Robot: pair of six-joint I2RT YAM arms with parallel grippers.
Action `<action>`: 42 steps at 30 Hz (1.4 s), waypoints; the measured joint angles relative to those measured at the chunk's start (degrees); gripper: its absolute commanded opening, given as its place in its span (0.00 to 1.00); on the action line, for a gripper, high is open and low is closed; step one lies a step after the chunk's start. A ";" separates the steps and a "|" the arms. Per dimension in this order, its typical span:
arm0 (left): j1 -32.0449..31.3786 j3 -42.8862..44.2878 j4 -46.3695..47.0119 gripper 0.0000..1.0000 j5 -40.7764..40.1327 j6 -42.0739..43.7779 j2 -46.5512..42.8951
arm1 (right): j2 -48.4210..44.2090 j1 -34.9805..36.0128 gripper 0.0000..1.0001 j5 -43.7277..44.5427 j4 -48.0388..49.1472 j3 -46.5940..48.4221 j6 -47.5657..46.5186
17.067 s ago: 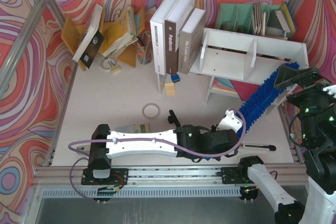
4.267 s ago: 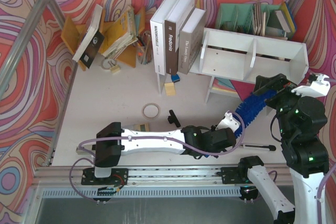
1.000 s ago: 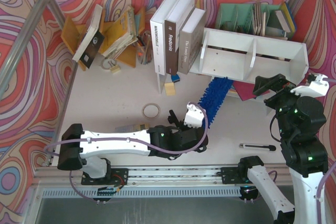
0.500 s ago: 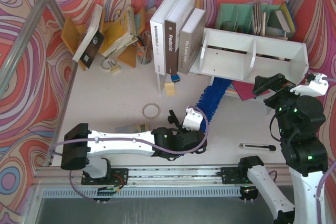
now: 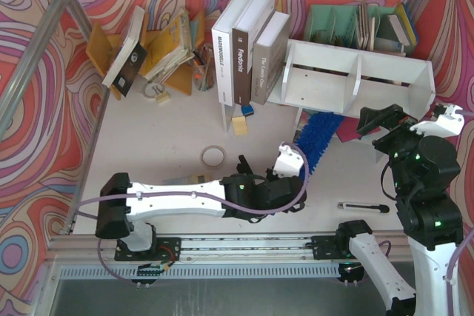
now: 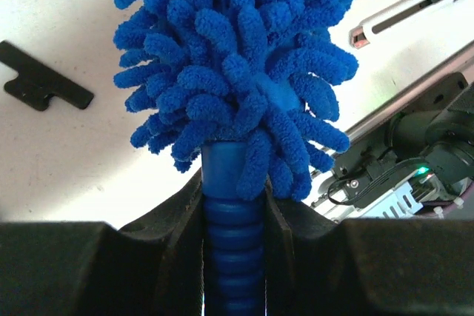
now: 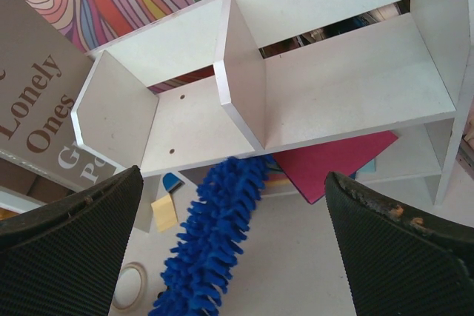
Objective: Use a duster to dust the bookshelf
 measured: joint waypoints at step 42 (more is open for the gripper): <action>-2.67 10.19 -0.28 0.00 7.52 9.88 12.13 | 0.02 0.00 0.99 0.09 -0.02 0.24 0.02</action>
